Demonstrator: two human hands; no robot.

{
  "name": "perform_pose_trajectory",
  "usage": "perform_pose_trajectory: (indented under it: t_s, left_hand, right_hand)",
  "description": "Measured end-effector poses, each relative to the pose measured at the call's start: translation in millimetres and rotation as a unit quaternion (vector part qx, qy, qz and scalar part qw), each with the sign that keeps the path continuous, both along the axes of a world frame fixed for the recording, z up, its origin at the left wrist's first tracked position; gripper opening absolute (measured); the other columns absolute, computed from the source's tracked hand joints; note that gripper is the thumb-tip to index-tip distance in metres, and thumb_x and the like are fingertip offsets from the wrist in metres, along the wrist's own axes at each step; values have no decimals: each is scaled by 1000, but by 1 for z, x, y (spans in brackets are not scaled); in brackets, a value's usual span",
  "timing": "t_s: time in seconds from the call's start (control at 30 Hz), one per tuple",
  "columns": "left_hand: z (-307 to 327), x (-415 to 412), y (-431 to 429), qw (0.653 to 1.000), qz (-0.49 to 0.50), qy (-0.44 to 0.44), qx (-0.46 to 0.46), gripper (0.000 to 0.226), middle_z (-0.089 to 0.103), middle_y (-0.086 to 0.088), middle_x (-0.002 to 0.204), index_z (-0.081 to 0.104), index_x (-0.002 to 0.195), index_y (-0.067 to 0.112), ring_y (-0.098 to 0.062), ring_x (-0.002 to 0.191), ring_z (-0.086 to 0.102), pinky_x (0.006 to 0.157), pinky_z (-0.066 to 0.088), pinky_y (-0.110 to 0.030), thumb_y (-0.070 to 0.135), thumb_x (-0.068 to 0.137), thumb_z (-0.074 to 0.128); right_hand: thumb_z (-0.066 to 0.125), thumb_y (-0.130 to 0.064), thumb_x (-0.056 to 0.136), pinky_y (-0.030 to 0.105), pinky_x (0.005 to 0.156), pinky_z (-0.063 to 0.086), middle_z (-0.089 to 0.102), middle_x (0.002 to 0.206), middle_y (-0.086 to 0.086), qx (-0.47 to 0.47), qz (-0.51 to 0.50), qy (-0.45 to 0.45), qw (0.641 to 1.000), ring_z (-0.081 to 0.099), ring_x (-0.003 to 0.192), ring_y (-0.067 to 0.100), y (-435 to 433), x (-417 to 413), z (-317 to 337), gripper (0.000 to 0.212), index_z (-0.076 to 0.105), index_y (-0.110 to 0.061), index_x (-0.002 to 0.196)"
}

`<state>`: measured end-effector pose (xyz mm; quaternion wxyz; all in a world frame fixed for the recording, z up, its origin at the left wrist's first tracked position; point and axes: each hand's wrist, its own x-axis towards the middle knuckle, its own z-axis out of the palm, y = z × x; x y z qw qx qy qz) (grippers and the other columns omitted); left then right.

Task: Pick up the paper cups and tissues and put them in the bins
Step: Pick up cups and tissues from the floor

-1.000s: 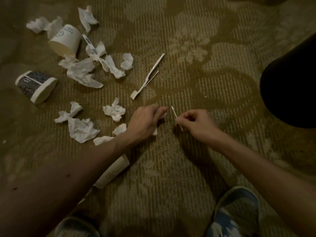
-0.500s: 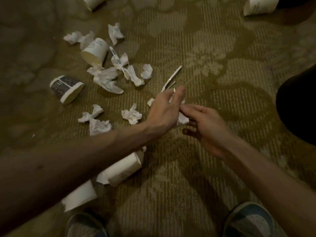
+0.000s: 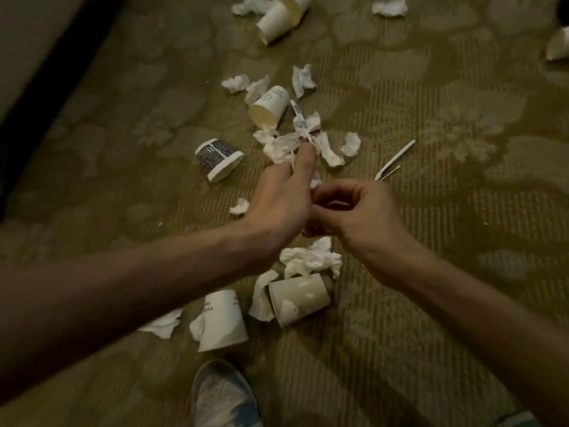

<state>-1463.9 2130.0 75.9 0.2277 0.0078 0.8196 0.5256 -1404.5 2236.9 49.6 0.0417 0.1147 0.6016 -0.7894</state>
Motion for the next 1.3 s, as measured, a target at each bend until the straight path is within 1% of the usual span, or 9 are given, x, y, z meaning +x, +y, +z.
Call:
perform_pose_trajectory:
  t_s: [0.2,0.33,0.43,0.53,0.73,0.87,1.03,1.2,1.3]
  left_hand:
    - [-62,7,-37,998,57,4,-4,58,54,-9,68,61,81,5,-19,60,50,56,40,-35,55,99,38]
    - [-101,3,-64,997,50,-6,-65,44,43,2,64,54,79,15,1,47,36,48,33,-20,50,101,39]
    - [-118,5,-73,996,40,-19,-79,47,40,3,63,52,75,17,1,44,33,45,30,-17,52,101,35]
    - [-127,11,-76,994,57,-67,-67,53,53,-2,73,57,80,18,-8,63,48,61,42,-35,62,97,32]
    - [-134,16,-75,988,84,-122,-43,66,68,-24,105,65,103,3,-34,96,67,91,52,-54,57,101,28]
    - [-145,16,-75,989,84,-121,-24,59,72,-7,101,69,106,12,-17,96,68,86,55,-40,54,103,27]
    - [-140,13,-66,990,115,-83,7,57,61,28,94,65,121,30,23,85,55,71,42,-8,65,98,26]
    - [-134,13,-47,988,106,-73,83,60,72,14,112,67,111,40,1,104,66,86,55,-23,78,86,27]
    - [-132,14,-41,989,125,-44,69,71,73,12,108,71,106,35,-2,103,67,91,55,-36,85,78,29]
  right_hand:
    - [77,-22,81,17,57,53,74,77,-6,140,46,-56,988,70,71,6,-8,11,-40,5,74,-26,83]
    - [72,-43,83,19,60,50,68,91,-12,362,114,-156,912,63,79,1,15,10,-74,9,69,-38,90]
    - [68,-51,83,25,68,54,68,106,-7,422,146,-203,871,61,84,1,10,5,-95,34,66,-32,111]
    - [70,-65,74,33,76,57,66,115,-2,421,180,-226,860,63,93,10,-8,-2,-113,58,62,-32,121]
    - [79,-35,78,35,70,59,71,97,-2,474,188,-212,834,67,79,11,-23,-14,-126,34,70,-25,109]
    - [79,-29,81,23,51,51,69,65,-3,399,140,-229,877,64,54,3,-15,-19,-128,14,72,-19,74]
    - [80,-13,78,24,60,58,74,91,4,66,21,-294,953,72,70,9,-18,-30,-105,17,69,-12,91]
    - [71,-9,86,22,57,55,70,65,-4,-46,37,-287,956,68,59,5,-36,-27,-87,23,62,-5,106]
    - [69,-13,87,20,54,52,70,72,0,-43,37,-283,958,68,62,7,-36,-25,-83,23,66,-2,106]
